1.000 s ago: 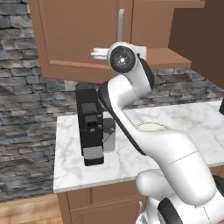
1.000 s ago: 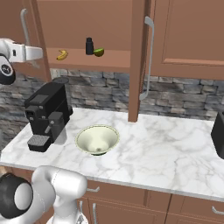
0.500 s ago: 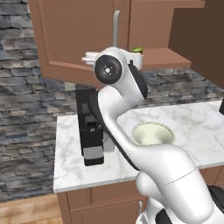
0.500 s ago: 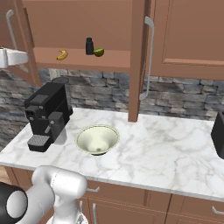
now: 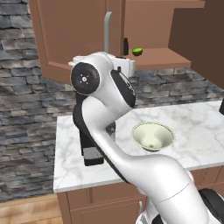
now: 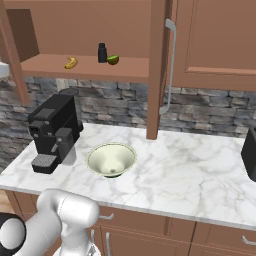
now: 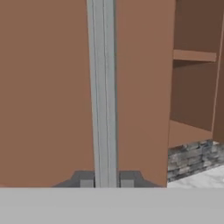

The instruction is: Open the cabinet. Pick the kiwi and banana from the cabinet and place them into the bowl. Then close the cabinet.

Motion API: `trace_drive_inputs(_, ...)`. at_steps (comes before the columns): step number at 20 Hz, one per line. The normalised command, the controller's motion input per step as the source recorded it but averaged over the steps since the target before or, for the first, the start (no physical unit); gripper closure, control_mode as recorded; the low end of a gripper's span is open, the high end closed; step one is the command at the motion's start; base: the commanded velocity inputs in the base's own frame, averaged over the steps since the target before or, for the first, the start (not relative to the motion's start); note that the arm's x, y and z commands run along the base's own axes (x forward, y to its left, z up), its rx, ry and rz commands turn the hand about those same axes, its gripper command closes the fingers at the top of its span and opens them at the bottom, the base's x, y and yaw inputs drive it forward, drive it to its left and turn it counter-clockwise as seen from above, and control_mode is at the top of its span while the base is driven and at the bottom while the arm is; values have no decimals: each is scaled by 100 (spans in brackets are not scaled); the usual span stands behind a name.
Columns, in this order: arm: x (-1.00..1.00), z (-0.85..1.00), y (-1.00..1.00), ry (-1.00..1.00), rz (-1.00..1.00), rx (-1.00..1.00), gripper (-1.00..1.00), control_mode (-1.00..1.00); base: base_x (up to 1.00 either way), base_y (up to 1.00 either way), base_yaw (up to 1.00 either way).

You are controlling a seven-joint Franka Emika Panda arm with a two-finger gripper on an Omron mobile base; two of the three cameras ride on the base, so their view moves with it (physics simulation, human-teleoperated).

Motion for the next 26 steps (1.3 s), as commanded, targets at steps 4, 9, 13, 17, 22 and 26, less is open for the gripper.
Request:
trace_drive_inputs(4,-39,0,31,0,-7,0,100,-100,0,0,0)
trace_drive_inputs(9,-30,0,28,1,-6,0,100,-100,0,0,0)
trace_drive_inputs(13,-24,0,24,0,-6,0,100,-100,0,0,0)
trace_drive_inputs(17,-18,0,21,3,-6,0,100,-100,0,0,0)
trace_drive_inputs(22,-5,0,16,2,-5,0,100,-100,0,0,0)
trace_drive_inputs(26,0,0,8,0,-1,0,100,-100,0,0,0)
